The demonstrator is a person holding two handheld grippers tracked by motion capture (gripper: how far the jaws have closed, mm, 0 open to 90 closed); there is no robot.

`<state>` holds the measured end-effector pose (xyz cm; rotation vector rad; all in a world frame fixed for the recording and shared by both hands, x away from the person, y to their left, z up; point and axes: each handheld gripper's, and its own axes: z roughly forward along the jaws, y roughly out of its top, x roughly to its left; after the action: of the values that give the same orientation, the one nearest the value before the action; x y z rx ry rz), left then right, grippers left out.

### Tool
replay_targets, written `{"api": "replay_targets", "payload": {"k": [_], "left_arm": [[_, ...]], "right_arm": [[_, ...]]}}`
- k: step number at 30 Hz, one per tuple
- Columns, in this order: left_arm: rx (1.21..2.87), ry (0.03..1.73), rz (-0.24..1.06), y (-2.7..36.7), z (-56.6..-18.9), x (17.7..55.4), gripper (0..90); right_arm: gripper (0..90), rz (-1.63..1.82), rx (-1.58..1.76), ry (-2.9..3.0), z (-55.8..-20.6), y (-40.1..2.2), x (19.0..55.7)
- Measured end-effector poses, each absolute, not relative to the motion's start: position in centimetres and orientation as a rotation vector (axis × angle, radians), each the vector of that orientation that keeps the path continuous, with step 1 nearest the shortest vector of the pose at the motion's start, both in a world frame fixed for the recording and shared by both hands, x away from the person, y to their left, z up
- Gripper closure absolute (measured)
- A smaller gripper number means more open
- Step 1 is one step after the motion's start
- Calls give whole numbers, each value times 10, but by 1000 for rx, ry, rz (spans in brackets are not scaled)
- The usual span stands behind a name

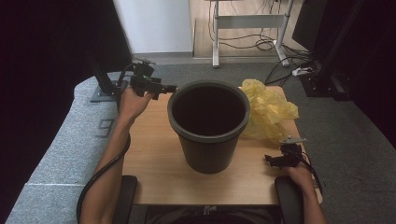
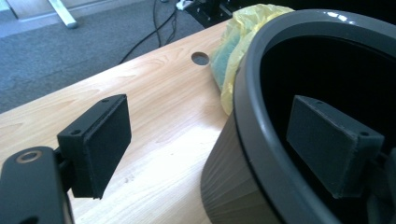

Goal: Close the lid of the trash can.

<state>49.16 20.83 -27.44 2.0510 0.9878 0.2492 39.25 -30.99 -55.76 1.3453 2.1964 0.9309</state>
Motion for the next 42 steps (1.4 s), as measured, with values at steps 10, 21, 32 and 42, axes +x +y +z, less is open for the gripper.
{"api": "replay_targets", "payload": {"k": [10,21,32,42], "left_arm": [[2060,995,312,231,-275,486,22],[2055,1052,353,260,-287,482,0],[2012,1118,359,291,-304,478,0],[1975,1127,360,309,-328,475,0]], "right_arm": [[0,931,1346,2196,-558,-310,392],[0,930,1348,2195,-558,-310,392],[0,930,1348,2194,-558,-310,392],[0,930,1348,2193,-558,-310,392]]}}
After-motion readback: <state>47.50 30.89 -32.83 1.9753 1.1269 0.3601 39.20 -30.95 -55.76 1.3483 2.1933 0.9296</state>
